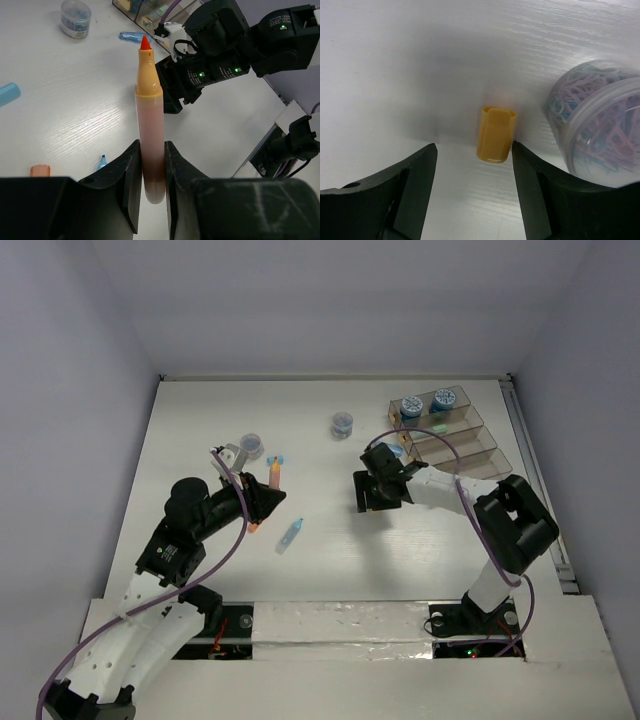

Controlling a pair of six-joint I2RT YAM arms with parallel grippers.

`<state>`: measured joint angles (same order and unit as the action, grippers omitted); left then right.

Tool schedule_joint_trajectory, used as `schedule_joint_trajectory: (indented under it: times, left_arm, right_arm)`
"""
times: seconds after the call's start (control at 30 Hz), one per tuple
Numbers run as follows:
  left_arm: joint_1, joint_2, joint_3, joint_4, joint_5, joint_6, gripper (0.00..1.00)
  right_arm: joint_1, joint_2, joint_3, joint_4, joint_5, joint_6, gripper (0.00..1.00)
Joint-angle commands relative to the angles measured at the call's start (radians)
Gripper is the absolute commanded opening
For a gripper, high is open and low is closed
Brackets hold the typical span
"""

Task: Sort the stationery into containers
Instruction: Close the pen cap on the pen.

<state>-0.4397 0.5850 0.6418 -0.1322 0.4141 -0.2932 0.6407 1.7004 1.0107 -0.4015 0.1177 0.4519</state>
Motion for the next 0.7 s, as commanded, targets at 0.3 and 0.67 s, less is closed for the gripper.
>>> schedule_joint_trajectory:
  times: [0.3,0.67]
  left_arm:
    - [-0.007,-0.007,0.013,0.031,-0.008,0.008,0.0]
    - [-0.007,-0.005,0.012,0.032,-0.006,0.009,0.0]
  right_arm:
    - [0.004,-0.019,0.026,0.154,-0.211,0.025,0.67]
    - [0.013,0.001,0.046,0.225,-0.375,0.016,0.75]
